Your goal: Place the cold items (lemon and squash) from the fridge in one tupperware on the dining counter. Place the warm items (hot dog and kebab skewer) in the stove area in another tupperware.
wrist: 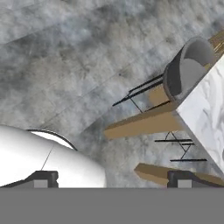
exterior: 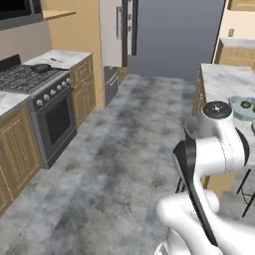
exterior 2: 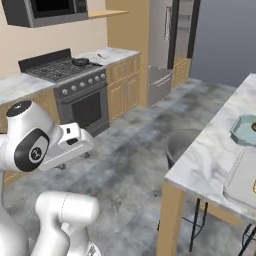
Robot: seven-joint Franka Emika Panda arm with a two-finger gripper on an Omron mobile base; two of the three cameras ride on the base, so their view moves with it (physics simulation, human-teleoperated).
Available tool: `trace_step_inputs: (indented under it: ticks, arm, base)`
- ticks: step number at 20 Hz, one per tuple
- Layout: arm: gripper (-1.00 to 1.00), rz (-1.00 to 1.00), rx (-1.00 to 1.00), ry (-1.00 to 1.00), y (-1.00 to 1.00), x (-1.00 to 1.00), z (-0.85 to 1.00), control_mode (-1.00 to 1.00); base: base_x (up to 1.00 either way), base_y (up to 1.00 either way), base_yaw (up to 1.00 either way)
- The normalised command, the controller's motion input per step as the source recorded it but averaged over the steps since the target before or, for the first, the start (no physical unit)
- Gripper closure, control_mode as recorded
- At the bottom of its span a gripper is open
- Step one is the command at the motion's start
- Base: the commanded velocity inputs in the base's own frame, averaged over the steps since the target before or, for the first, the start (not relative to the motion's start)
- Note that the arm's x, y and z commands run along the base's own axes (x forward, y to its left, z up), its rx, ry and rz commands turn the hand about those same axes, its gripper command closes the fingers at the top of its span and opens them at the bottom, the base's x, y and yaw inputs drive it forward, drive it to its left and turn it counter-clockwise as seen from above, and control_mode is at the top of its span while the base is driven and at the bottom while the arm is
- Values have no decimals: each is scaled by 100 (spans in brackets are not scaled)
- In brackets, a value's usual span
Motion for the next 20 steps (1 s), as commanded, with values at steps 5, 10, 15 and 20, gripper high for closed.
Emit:
trace_step_inputs:
  ticks: [5,10,15,20]
  arm:
    - [-100,0,0,0,0,0,0,100]
    - [-100,0,0,0,0,0,0,100]
    - [-100,0,0,0,0,0,0,100]
    - [-100,0,0,0,0,0,0,100]
  base:
    - [46,99,19]
    - [97,46,2]
    - [100,20,3]
    - [100,-1,19]
